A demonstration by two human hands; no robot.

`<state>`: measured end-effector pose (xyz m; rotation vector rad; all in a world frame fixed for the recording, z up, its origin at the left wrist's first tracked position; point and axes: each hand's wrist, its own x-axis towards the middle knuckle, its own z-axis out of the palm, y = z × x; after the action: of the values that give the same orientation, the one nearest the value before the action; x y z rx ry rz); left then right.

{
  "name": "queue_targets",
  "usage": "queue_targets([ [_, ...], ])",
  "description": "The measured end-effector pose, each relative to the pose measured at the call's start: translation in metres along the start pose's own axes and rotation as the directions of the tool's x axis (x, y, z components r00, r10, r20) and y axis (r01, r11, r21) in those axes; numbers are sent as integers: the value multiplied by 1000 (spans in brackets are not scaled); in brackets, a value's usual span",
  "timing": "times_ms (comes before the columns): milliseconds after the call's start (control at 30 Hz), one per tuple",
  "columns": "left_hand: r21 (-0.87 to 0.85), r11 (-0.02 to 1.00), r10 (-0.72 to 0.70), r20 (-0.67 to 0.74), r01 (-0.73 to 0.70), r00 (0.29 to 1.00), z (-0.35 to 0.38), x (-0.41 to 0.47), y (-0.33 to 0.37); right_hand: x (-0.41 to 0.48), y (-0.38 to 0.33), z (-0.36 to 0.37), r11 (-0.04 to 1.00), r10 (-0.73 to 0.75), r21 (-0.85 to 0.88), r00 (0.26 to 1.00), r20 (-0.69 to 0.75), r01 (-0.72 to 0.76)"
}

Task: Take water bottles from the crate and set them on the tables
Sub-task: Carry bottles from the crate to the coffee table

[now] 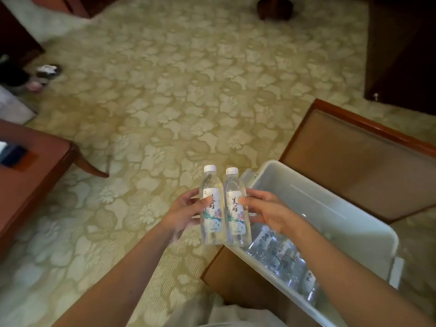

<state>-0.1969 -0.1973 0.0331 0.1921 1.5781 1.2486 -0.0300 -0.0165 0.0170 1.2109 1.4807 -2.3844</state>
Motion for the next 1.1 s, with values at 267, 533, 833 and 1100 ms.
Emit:
queue_targets([
  [267, -105, 987, 101, -199, -124, 975, -101, -67, -13, 19, -24, 121, 981, 20, -194, 987, 158, 11],
  [533, -133, 968, 155, -338, -210, 928, -226, -155, -45, 19, -9, 279, 919, 13, -385, 970, 245, 84],
  [833, -177, 944, 149, -520, -277, 841, -353, -266, -88, 15, 31, 458, 870, 50, -470, 922, 383, 148],
  [1100, -257, 861, 136, -717, -440, 684, -420, -344, -113, 15, 37, 587, 791, 63, -533, 825, 561, 302],
])
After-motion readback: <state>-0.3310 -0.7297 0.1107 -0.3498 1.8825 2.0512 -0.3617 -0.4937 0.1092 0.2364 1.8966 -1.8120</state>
